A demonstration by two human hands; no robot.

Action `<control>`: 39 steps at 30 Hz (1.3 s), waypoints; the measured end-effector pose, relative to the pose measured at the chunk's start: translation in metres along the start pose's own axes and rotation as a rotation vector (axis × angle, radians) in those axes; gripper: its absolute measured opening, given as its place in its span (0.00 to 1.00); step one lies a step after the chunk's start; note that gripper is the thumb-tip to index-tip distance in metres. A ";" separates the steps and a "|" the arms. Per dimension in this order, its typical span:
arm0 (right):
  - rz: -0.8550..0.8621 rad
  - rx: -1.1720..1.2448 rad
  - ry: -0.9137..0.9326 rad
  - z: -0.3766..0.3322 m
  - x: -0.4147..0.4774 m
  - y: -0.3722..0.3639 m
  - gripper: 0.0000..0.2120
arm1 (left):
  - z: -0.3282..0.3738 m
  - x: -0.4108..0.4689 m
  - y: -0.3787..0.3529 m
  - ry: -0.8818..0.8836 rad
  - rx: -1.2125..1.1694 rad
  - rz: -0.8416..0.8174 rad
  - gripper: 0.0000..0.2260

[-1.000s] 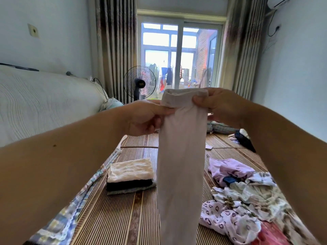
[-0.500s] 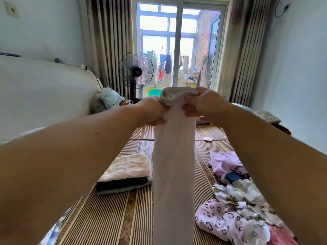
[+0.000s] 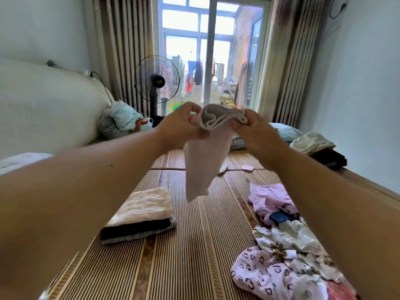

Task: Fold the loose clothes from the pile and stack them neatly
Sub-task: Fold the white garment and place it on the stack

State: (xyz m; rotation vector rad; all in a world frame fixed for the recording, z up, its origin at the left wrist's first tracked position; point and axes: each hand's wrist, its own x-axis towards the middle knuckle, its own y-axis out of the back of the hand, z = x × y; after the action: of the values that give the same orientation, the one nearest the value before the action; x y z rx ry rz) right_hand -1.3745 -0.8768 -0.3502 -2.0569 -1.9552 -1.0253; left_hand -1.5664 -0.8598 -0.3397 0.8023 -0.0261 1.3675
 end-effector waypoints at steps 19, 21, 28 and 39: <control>-0.554 -0.026 -0.413 0.081 -0.278 -0.047 0.14 | -0.100 -0.295 -0.085 0.478 -0.094 -0.557 0.11; -0.635 -0.068 -0.390 0.083 -0.283 -0.045 0.20 | -0.101 -0.307 -0.082 0.511 -0.098 -0.626 0.12; -0.570 0.106 -0.563 0.101 -0.270 -0.057 0.17 | -0.108 -0.288 -0.085 0.584 -0.191 -0.572 0.10; -0.252 -0.214 -0.758 0.174 -0.242 -0.094 0.26 | -0.173 -0.271 -0.113 0.565 0.100 -0.412 0.28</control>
State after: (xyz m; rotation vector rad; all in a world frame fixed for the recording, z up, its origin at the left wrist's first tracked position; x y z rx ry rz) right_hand -1.3788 -0.9741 -0.6471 -2.6406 -2.5921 -0.5270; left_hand -1.6081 -1.0002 -0.6476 0.4450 0.6210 1.1618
